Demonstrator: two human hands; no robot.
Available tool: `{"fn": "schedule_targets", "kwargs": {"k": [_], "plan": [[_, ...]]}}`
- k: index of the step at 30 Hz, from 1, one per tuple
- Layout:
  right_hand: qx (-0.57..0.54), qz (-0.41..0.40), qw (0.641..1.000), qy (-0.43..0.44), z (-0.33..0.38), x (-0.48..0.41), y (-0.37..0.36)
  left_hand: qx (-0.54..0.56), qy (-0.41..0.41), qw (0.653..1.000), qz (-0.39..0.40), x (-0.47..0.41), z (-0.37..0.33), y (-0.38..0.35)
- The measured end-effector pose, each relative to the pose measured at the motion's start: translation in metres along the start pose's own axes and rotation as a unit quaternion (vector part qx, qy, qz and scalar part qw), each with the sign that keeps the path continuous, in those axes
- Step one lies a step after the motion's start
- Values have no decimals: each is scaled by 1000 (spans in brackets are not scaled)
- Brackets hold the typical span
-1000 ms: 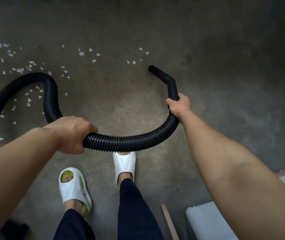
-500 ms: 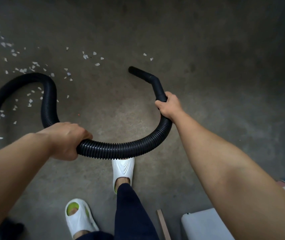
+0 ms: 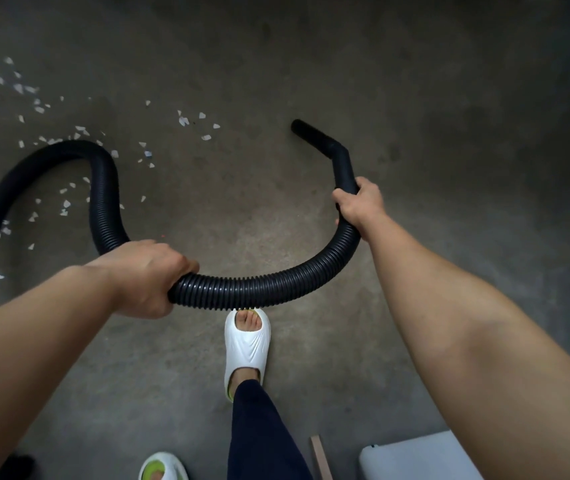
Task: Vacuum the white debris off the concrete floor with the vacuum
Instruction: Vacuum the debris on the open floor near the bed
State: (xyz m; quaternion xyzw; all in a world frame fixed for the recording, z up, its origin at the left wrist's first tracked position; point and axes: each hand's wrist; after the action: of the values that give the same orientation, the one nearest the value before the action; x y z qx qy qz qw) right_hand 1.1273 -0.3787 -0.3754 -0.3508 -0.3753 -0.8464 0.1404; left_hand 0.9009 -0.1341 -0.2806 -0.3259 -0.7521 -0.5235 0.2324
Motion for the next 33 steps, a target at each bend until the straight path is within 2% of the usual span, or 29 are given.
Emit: {"fn": "schedule_targets", "kwargs": {"k": [8, 13, 16, 22, 28, 33], "plan": [[102, 86, 986, 103, 39, 26, -64, 5, 27, 999, 24, 48, 40, -29], [138, 126, 978, 96, 46, 51, -103, 14, 31, 998, 43, 81, 61, -48], [111, 97, 985, 90, 45, 61, -114, 13, 29, 999, 37, 93, 73, -55], [83, 8, 994, 65, 47, 63, -122, -13, 1, 999, -30, 92, 108, -61], [78, 10, 994, 81, 62, 82, -184, -29, -32, 999, -33, 118, 169, -80], [72, 18, 992, 106, 80, 103, -246, -29, 7, 999, -38, 160, 221, -107]]}}
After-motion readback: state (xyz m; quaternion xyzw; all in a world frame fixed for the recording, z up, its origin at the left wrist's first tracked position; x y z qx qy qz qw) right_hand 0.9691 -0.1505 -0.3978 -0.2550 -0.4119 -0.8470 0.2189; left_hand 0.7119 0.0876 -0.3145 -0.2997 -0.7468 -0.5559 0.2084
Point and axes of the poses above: each hand's wrist, its own x-axis away from the middle knuckle, its own y-axis out of the back of the hand, z = x × y, and after that the axes turned 6 degrees about -x, right-handed
